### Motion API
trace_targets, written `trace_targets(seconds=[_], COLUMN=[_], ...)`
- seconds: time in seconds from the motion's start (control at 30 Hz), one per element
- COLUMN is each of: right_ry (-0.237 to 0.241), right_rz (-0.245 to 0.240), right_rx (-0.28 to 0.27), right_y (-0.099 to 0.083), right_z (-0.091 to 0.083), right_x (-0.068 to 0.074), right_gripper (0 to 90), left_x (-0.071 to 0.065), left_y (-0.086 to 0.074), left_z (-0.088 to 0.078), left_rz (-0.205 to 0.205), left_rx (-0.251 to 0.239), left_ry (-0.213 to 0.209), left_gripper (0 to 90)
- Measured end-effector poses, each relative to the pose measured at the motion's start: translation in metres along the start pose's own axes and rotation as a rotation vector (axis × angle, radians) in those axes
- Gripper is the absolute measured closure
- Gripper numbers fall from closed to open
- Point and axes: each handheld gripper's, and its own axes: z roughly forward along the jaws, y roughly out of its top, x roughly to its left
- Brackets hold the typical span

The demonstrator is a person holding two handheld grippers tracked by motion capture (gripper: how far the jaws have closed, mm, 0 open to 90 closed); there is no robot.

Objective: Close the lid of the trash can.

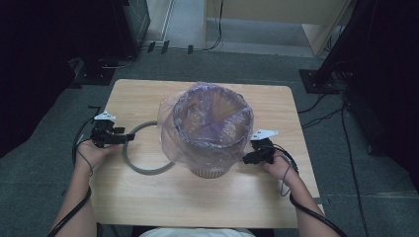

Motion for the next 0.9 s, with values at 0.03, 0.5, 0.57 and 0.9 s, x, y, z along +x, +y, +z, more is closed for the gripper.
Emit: trace_targets(seconds=[0.03,0.5,0.57,0.9], right_ry=[0.000,-0.003,-0.002,-0.007], right_rz=[0.001,0.004,0.003,0.006], right_rx=[0.000,0.000,0.000,0.000], right_y=[0.000,0.000,0.000,0.000], right_z=[0.000,0.000,0.000,0.000], right_x=[0.000,0.000,0.000,0.001], right_gripper=[13.4,13.3,13.3,13.1], left_x=[0.000,-0.006,-0.008,-0.017], left_y=[-0.001,0.003,0.005,0.015], left_z=[0.001,0.008,0.009,0.011], left_rz=[-0.001,0.014,0.021,0.012], left_rx=[0.009,0.122,0.136,0.237], left_ry=[0.004,0.083,0.091,0.174], left_gripper=[35.6,47.0,48.1,60.4])
